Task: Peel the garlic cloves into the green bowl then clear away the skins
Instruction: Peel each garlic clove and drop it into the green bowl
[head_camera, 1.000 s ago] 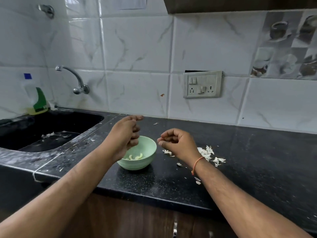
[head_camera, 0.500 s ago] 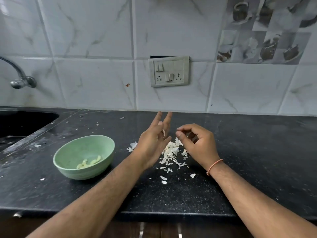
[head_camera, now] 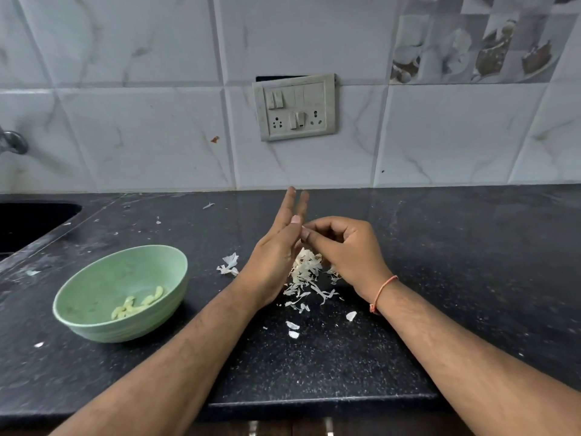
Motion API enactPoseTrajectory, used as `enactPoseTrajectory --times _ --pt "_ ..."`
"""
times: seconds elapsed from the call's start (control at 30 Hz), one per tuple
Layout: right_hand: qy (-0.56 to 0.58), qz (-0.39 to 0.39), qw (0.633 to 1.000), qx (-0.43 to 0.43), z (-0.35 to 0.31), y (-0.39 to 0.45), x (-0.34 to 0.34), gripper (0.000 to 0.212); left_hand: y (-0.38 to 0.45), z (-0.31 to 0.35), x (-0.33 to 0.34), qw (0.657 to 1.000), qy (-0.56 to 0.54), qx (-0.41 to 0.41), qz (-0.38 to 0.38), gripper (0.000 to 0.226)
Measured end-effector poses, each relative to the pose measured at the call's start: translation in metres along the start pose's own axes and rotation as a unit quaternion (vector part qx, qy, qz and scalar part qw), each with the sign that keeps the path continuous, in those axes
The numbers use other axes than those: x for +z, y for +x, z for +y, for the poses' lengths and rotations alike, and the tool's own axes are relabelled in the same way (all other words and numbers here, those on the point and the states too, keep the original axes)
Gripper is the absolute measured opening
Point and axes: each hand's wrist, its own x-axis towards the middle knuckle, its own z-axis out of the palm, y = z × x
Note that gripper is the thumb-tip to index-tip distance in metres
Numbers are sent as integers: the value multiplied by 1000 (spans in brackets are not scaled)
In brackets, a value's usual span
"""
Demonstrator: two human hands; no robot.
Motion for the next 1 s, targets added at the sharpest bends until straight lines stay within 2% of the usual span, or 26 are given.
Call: enactPoseTrajectory --times 0.13,0.27,0.33,0.53,0.63,0.7,0.77,0.8,0.87,0.93,1.0 --pt "27 32 999 13 -2 1 -4 3 3 -1 -13 998 59 32 -2 54" --pt "-17 24 1000 11 1 1 -10 8 2 0 -18 990 100 78 61 43" --pt "-52 10 999 11 2 0 -11 9 2 -2 -19 987 116 92 64 39" --pt "-77 27 997 10 1 -5 -11 4 2 -3 -18 989 107 82 66 35" --pt "-153 40 987 -13 -2 -6 -13 6 0 -3 -19 988 115 69 74 33" --pt "-273 -14 962 -21 -12 -3 -21 6 -2 -2 -19 985 123 67 102 24" --pt "-418 -107 902 -21 -30 7 -37 9 -2 -2 -20 978 131 84 136 16" --pt "-474 -141 869 -23 -42 14 -47 11 -2 -3 -21 974 144 96 148 22" --pt "-536 -175 825 -32 -62 25 -66 12 2 -4 -23 967 167 104 161 29" --pt "-578 -195 791 -44 -63 28 -73 13 5 -5 -24 969 174 96 147 24" --pt "-628 -265 731 -32 -49 18 -64 15 5 -6 -25 968 190 94 132 24"
